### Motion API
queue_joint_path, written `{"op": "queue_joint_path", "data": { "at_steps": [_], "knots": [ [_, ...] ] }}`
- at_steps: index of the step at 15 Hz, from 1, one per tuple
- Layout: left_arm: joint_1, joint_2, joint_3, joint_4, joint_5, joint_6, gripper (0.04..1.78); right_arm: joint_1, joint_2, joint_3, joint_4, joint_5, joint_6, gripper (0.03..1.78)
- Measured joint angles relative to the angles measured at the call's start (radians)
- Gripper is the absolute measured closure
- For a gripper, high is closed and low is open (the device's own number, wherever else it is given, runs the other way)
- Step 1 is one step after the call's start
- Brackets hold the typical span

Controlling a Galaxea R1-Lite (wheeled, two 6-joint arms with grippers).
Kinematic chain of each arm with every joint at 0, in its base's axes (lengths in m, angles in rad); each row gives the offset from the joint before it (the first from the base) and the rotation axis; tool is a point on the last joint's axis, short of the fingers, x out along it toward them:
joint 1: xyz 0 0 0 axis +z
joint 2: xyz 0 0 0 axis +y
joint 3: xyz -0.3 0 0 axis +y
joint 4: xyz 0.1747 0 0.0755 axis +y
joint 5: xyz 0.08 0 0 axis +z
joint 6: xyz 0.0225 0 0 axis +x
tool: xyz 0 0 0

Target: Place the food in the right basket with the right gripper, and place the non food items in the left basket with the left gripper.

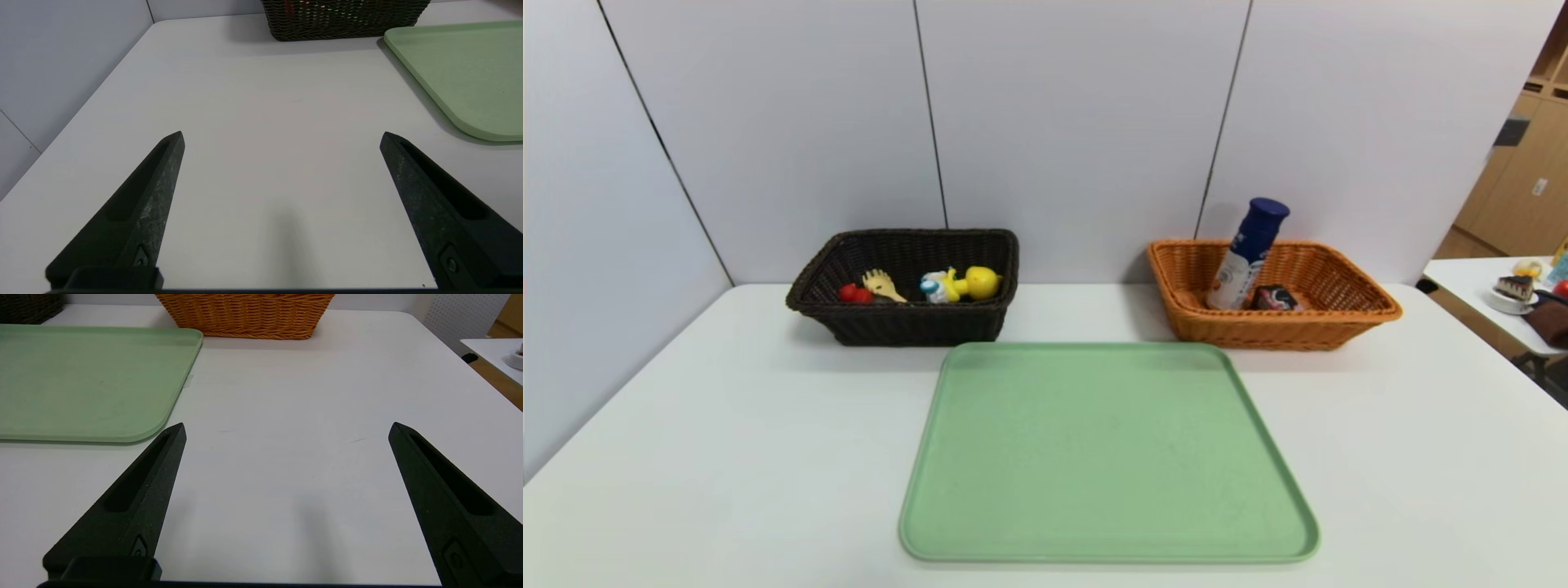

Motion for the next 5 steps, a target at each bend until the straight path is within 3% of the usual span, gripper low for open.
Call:
{"op": "queue_joint_path", "data": {
  "at_steps": [5],
  "knots": [
    [0.0,0.0,0.0,0.0,0.0,0.0,0.13,0.0,0.0,0.0,-0.001,-0.003,0.01,0.1]
  ]
}}
